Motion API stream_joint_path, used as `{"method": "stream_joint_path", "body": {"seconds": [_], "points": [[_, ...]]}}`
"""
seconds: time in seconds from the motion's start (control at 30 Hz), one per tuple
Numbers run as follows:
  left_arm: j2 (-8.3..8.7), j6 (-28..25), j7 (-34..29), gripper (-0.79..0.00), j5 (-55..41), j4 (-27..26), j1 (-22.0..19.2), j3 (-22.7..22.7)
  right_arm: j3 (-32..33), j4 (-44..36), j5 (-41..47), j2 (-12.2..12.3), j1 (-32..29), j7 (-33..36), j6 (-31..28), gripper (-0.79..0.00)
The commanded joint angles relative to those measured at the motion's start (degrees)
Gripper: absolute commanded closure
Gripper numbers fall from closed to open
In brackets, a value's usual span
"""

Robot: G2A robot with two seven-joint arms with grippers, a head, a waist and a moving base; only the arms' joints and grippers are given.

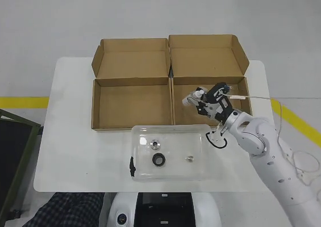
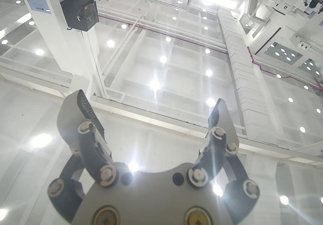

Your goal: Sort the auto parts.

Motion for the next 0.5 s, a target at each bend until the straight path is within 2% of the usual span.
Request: {"method": "stream_joint_path", "body": {"seconds": [0.0, 0.27, 0.33, 0.37, 0.47], "points": [[0.0, 0.0, 0.0, -0.785, 0.0, 0.0, 0.0, 0.0, -1.5, 1.7, -0.1, -0.5, 1.7, 0.8, 0.8, 0.0], [0.0, 0.0, 0.0, -0.785, 0.0, 0.0, 0.0, 0.0, -5.3, 6.2, -1.5, -2.0, 5.7, 1.7, 3.5, 0.0], [0.0, 0.0, 0.0, -0.785, 0.0, 0.0, 0.0, 0.0, -5.8, 6.7, -1.9, -2.3, 6.1, 2.0, 4.0, -0.068], [0.0, 0.0, 0.0, -0.785, 0.0, 0.0, 0.0, 0.0, -6.0, 7.0, -2.0, -2.4, 6.3, 2.1, 4.2, -0.132], [0.0, 0.0, 0.0, -0.785, 0.0, 0.0, 0.0, 0.0, -6.6, 7.7, -2.3, -2.7, 6.8, 2.3, 4.5, -0.212]]}}
